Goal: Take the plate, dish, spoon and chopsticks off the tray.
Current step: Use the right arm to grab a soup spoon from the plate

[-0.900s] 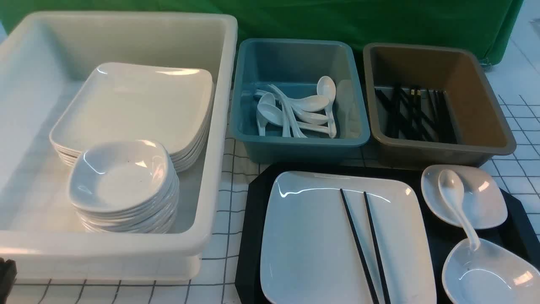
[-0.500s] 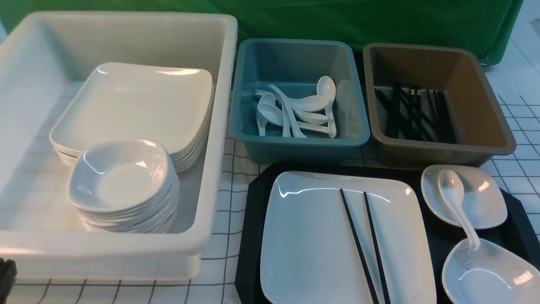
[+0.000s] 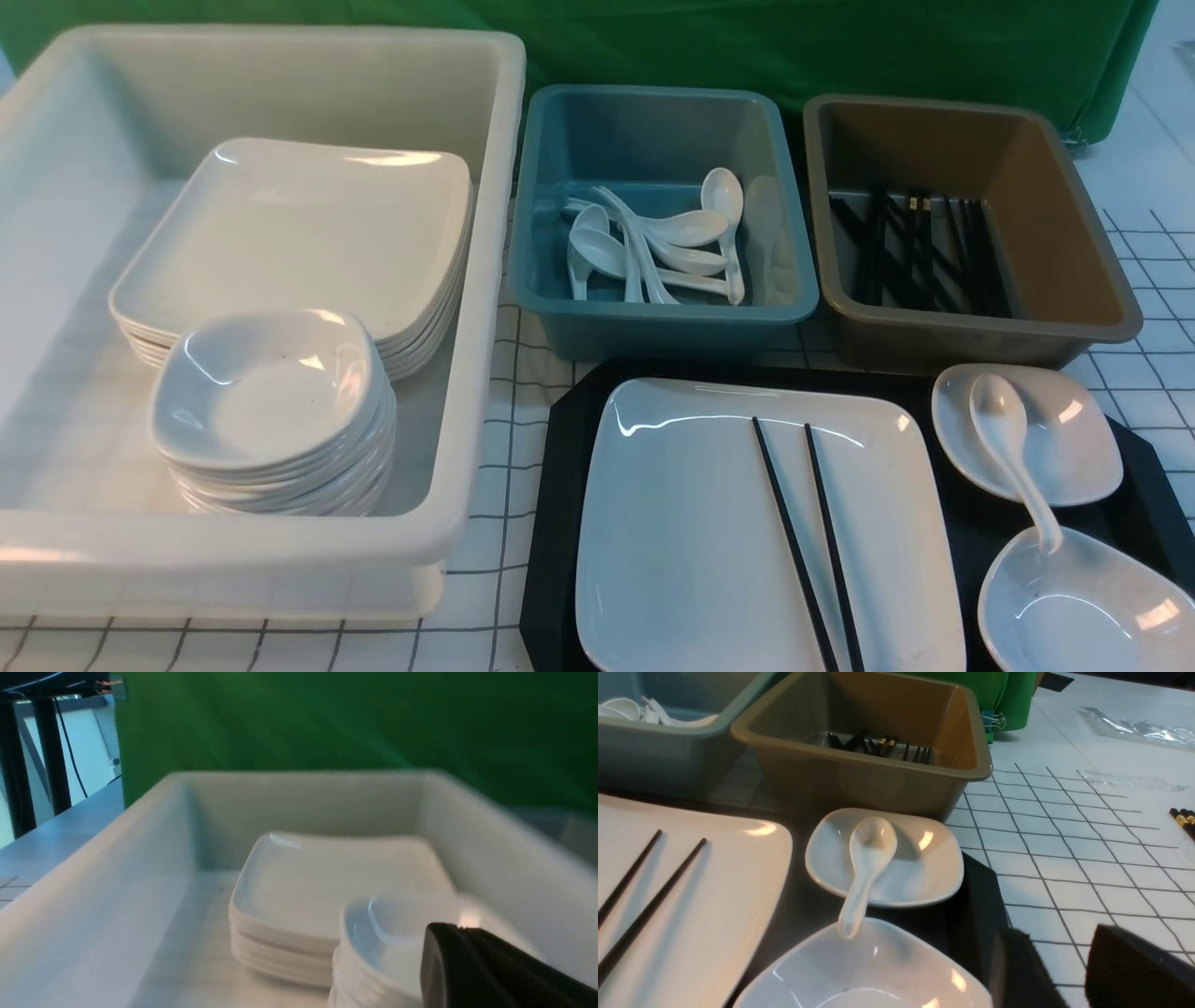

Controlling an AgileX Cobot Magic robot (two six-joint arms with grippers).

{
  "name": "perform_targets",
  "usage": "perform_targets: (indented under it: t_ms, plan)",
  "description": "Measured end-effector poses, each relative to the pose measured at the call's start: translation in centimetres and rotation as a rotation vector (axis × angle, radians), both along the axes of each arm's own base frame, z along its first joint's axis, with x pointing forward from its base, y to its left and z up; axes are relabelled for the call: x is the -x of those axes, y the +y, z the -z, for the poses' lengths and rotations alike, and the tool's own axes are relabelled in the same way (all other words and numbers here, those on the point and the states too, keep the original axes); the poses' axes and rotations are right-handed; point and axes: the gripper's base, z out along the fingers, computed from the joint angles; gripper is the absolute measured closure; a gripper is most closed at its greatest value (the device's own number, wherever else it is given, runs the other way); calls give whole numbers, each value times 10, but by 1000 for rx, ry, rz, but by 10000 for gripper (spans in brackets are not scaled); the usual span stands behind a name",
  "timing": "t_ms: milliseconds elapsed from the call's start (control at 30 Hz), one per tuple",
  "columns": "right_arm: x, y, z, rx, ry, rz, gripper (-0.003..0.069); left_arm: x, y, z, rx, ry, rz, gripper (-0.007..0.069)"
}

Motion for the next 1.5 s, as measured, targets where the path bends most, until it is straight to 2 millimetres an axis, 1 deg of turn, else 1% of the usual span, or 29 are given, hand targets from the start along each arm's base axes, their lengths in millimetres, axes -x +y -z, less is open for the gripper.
perform_targets:
  t_ms: [33,233,467,500,533,567,600,633,667,700,733,767,800,833,900,933,967,1033,1067,1100,1167,1200,1233,1267,1333,1367,1400,1467,1500]
  plan:
    - [0,0,0,0,0,0,419,1,1,-4,49,-43,-9,603]
    - [0,0,-1,0,-6,0,419,6,9,-22,161,-264,-67,603]
    - [-1,0,-7,-22,-83,3,419,14,15,-36,417,-457,-32,603]
    - [-1,0,-10,-76,-110,7,419,15,15,-38,440,-495,-23,603]
    - [-1,0,-15,-194,-168,14,419,19,16,-45,492,-563,-1,603]
    - [-1,0,-16,-216,-187,15,419,20,17,-48,503,-575,6,603]
    - [-1,0,-19,-301,-217,19,419,21,17,-54,518,-593,16,603]
    - [-1,-1,-26,-481,-298,20,419,26,16,-74,529,-630,43,603]
    - [-1,-1,-27,-503,-307,19,419,27,15,-80,525,-640,49,603]
    - [0,-1,-33,-639,-371,11,419,30,12,-103,498,-644,75,603]
    - [1,-2,-35,-693,-394,5,419,30,10,-115,474,-620,89,603]
    - [1,-2,-37,-745,-417,-1,419,29,6,-133,433,-577,105,603]
    - [1,-2,-37,-758,-420,-2,419,29,6,-136,427,-568,107,603]
    - [2,-2,-38,-787,-431,-5,419,25,2,-156,393,-487,116,603]
    - [2,-2,-38,-807,-435,-7,419,12,-1,-178,378,-306,111,603]
    - [2,-2,-38,-815,-437,-8,419,3,-2,-184,369,-207,103,603]
    - [2,-3,-38,-820,-438,-8,419,2,-2,-185,368,-186,102,603]
    - [2,-3,-40,-843,-455,-14,419,-14,-4,-190,336,-8,89,603]
    - [2,-3,-40,-853,-462,-17,420,-30,-7,-188,288,177,90,603]
    - [2,-3,-40,-867,-451,-18,425,-40,-10,-185,257,289,104,603]
    - [2,1,-44,-870,-324,-11,463,-65,-17,-174,202,529,174,603]
    - [2,3,-50,-842,-267,-15,487,-74,-21,-170,191,598,208,603]
    - [2,3,-53,-835,-270,-20,487,-76,-22,-169,196,613,222,603]
    - [0,6,-66,-768,-157,-34,536,-95,-28,-164,175,736,299,603]
    - [-6,11,-83,-679,-43,-64,581,-114,-35,-162,182,833,376,603]
    - [-7,11,-85,-678,-28,-66,586,-116,-35,-162,179,844,380,603]
    - [-13,15,-94,-634,41,-88,608,-126,-38,-162,176,886,415,603]
    - [-32,26,-123,-514,201,-169,650,-148,-49,-166,132,962,486,616]
    - [-39,32,-129,-472,268,-202,653,-153,-55,-169,96,983,514,624]
